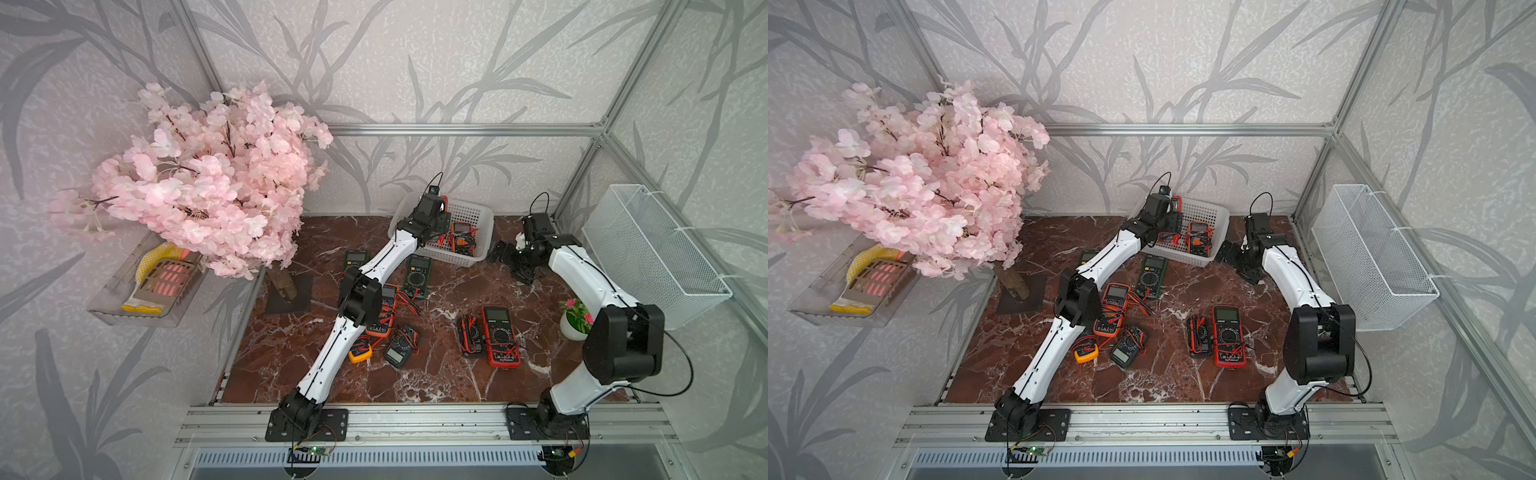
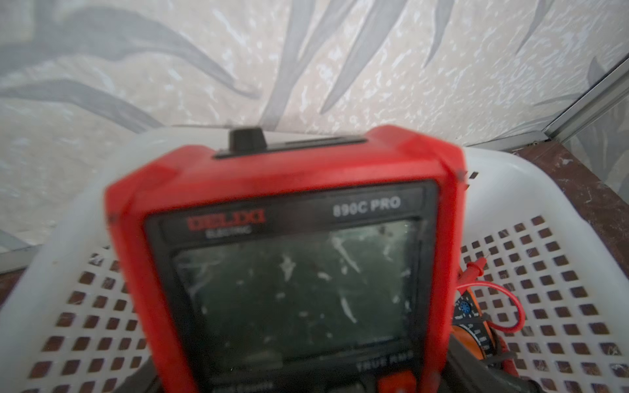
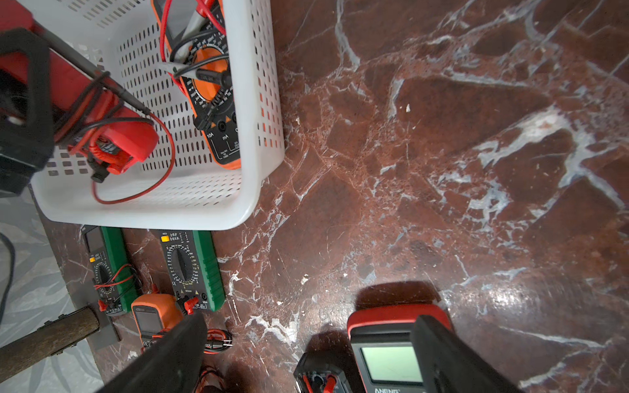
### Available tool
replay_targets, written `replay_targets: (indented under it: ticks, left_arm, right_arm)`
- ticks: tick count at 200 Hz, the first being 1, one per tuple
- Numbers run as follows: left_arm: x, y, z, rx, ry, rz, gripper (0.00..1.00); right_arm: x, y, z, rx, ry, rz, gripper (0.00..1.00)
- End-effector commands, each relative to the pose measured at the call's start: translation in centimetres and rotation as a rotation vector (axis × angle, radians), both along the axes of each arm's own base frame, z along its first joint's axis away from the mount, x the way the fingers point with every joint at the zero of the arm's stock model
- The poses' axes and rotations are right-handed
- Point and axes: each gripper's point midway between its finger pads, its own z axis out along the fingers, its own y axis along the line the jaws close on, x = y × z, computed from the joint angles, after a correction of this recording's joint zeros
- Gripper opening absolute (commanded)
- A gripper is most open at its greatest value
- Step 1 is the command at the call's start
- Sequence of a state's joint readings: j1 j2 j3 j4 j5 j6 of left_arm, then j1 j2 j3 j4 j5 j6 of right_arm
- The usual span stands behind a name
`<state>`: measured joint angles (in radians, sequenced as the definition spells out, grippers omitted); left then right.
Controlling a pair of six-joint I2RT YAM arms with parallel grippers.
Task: Put the multimeter into the basket
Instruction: Place the multimeter in the basket.
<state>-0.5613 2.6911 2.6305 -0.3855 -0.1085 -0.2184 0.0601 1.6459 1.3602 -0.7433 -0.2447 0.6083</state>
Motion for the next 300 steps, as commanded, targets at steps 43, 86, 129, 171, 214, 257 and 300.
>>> replay_targets:
  ticks: [43,86,129,171,214,257,300]
  left_arm:
    - [0.9,-1.1,2.1,-0.12,-0.049,-0.01,0.54]
    - [0.5,-1.7,-0.3,-0.136,0.013,-0.021,0.59]
    - [0.0,-2.1,-1.8,-0.129,0.052,-0.033,0.81]
    - [-0.2,-2.4,-1.9,-0.146,0.066,-0.048,1.0]
    - [-0.5,-3.1,-1.8,-0.185,0.084,-0.075,1.0]
    - [-0.3,-2.7,-1.4,-0.182,0.074,-0.056,1.0]
    - [2.0,0.6,-0.8,-0.184,0.034,0.028,1.0]
  right_arm:
    - [-0.4,-0.2,-0.4,-0.002,0.038,0.002,0.99]
    - [-0.1,-0.2,-0.3,0.0,0.04,0.002,0.99]
    - [0.0,-0.3,-0.3,0.0,0.041,-0.003,0.99]
    - [-0.1,-0.3,-0.3,-0.003,0.044,-0.005,0.99]
    - [-0.1,-0.4,0.0,-0.002,0.038,-0.008,0.99]
    - [-0.2,-0.3,0.0,0.001,0.039,-0.009,0.99]
    - [-0.3,-0.4,0.2,-0.006,0.041,-0.001,0.99]
